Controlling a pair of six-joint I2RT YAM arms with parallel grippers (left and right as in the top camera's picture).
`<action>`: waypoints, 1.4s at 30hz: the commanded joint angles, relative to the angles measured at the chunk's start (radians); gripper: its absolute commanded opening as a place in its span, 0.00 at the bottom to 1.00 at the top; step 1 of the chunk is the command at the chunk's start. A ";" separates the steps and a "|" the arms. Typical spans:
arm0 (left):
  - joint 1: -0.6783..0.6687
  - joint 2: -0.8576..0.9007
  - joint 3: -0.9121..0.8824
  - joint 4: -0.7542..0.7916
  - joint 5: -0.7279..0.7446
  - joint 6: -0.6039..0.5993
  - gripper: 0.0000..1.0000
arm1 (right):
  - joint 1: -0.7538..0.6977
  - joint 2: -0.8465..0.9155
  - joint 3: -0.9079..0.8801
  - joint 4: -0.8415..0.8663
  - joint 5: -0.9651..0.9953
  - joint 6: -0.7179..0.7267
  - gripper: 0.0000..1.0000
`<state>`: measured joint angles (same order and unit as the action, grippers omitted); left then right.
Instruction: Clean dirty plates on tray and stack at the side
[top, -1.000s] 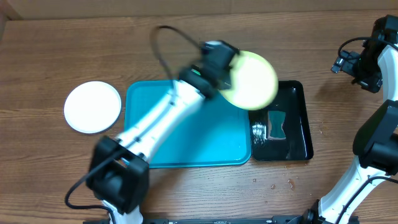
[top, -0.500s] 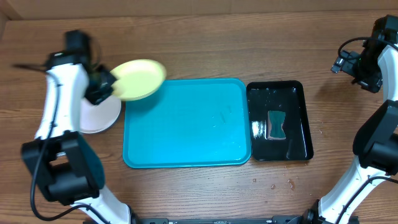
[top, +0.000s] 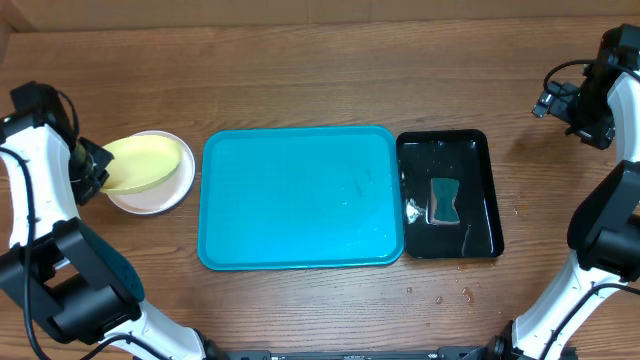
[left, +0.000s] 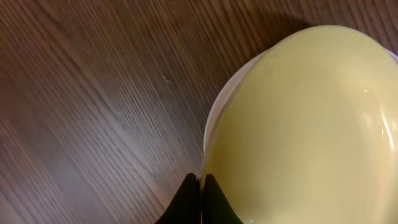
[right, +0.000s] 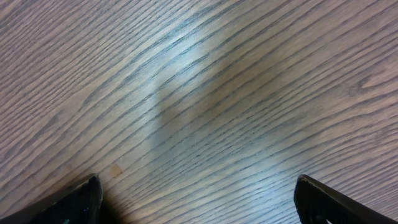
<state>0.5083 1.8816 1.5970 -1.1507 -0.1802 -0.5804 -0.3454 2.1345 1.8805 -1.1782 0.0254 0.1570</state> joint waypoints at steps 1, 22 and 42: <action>-0.006 -0.019 -0.004 0.025 -0.025 0.017 0.04 | 0.000 -0.031 0.017 0.003 0.000 0.004 1.00; -0.012 -0.018 -0.121 0.183 0.014 0.033 0.19 | 0.000 -0.031 0.017 0.003 0.000 0.004 1.00; -0.071 -0.018 -0.121 0.232 0.260 0.161 1.00 | 0.000 -0.031 0.017 0.003 0.000 0.004 1.00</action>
<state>0.4515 1.8816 1.4796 -0.9195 0.0601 -0.4370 -0.3454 2.1345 1.8805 -1.1786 0.0257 0.1570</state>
